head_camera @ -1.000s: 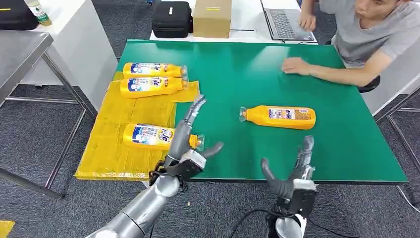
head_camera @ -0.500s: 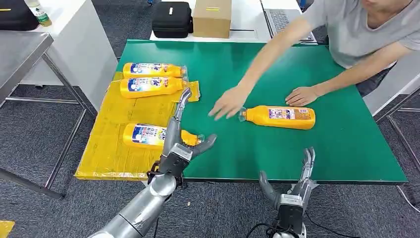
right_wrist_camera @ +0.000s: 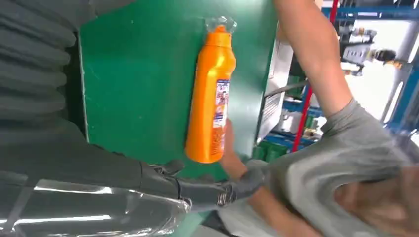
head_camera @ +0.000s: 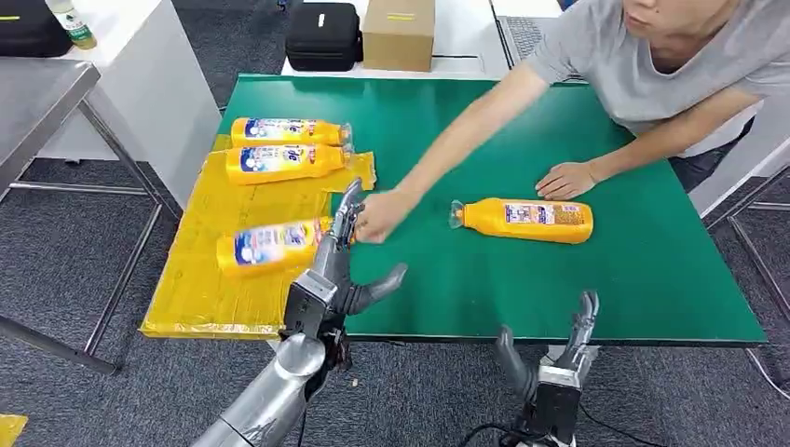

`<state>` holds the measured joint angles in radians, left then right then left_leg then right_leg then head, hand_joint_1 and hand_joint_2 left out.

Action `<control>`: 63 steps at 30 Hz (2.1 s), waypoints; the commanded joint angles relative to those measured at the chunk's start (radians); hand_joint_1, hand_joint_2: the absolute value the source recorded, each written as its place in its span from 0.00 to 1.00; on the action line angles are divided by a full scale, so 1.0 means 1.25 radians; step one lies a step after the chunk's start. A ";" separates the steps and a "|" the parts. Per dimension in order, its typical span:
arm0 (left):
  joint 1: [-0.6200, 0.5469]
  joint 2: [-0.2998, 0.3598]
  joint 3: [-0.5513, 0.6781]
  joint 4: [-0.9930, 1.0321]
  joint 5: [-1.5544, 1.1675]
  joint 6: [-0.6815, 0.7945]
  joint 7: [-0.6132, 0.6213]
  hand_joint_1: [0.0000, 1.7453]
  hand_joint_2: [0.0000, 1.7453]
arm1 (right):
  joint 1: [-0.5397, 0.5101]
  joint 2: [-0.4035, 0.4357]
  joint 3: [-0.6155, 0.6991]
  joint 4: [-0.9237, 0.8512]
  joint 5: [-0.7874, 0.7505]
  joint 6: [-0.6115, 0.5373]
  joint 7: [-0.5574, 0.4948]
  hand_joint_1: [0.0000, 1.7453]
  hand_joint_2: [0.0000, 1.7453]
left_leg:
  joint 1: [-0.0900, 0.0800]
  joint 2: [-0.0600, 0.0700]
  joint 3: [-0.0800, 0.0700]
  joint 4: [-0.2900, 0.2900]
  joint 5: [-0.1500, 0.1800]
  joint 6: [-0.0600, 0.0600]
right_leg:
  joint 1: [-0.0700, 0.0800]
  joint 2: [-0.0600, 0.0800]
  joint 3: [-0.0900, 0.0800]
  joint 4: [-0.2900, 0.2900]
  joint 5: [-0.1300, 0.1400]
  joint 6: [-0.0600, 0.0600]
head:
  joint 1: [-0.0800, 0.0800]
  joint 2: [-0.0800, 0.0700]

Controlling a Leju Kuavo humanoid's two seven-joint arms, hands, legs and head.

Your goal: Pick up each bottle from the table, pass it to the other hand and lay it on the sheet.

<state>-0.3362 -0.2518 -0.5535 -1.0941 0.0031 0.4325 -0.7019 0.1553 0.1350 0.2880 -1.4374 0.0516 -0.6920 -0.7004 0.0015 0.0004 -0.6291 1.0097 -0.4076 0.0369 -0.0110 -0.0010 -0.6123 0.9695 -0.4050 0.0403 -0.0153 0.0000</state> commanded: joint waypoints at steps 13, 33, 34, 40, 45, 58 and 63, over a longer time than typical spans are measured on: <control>0.016 0.017 0.007 0.047 0.005 0.046 0.003 0.00 1.00 | 0.009 0.038 -0.069 -0.047 0.122 -0.005 0.002 0.00 1.00 | 0.001 0.002 0.006 -0.002 -0.002 -0.001 | 0.001 0.002 0.006 -0.002 -0.001 -0.001 | 0.000 0.000; 0.033 0.027 -0.013 -0.004 -0.006 0.072 0.003 0.00 1.00 | -0.010 0.037 -0.121 -0.070 0.135 -0.005 0.002 0.00 1.00 | 0.000 0.001 0.004 -0.001 -0.001 -0.001 | 0.000 0.001 0.003 -0.001 -0.001 -0.001 | 0.000 0.000; 0.034 0.027 -0.014 -0.007 -0.006 0.074 0.003 0.00 1.00 | -0.011 0.036 -0.121 -0.074 0.141 -0.005 0.002 0.00 1.00 | 0.000 0.001 0.006 -0.001 -0.002 -0.002 | 0.000 0.001 0.005 -0.001 -0.002 -0.001 | 0.000 0.000; 0.028 0.027 -0.026 -0.005 -0.004 0.076 0.003 0.00 1.00 | -0.004 0.044 -0.151 -0.130 0.277 -0.005 0.002 0.00 1.00 | 0.000 0.000 0.002 0.000 -0.001 -0.001 | 0.000 0.000 0.002 0.000 -0.001 -0.001 | 0.000 0.000; 0.039 0.013 0.000 0.001 0.053 -0.011 0.003 0.00 1.00 | -0.010 0.068 -0.314 -0.183 0.781 -0.005 0.002 0.00 1.00 | 0.000 -0.001 0.004 -0.001 -0.001 -0.001 | 0.000 -0.001 0.004 0.000 -0.002 -0.001 | 0.000 0.000; 0.029 0.005 -0.007 -0.015 0.001 0.031 0.003 0.00 1.00 | -0.120 0.018 -0.474 0.016 0.774 -0.005 0.002 0.00 1.00 | 0.000 0.000 0.005 -0.001 -0.002 -0.001 | 0.000 0.001 0.005 -0.002 -0.001 -0.001 | 0.000 0.000; 0.027 0.018 -0.016 -0.025 -0.005 0.081 0.003 0.00 1.00 | -0.206 -0.039 -0.550 0.197 0.754 -0.005 0.002 0.00 1.00 | 0.000 -0.001 0.005 -0.001 -0.001 -0.001 | 0.000 0.000 0.005 -0.002 -0.001 -0.001 | 0.000 0.000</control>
<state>-0.2624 -0.2548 -0.5520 -1.1318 0.0138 0.4443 -0.7019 0.0863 0.1919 -0.1918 -1.5722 1.0193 -0.6954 -0.6985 0.0006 -0.0010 -0.6296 1.0098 -0.4076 0.0375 -0.0119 -0.0014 -0.6120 0.9692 -0.4048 0.0406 -0.0153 0.0000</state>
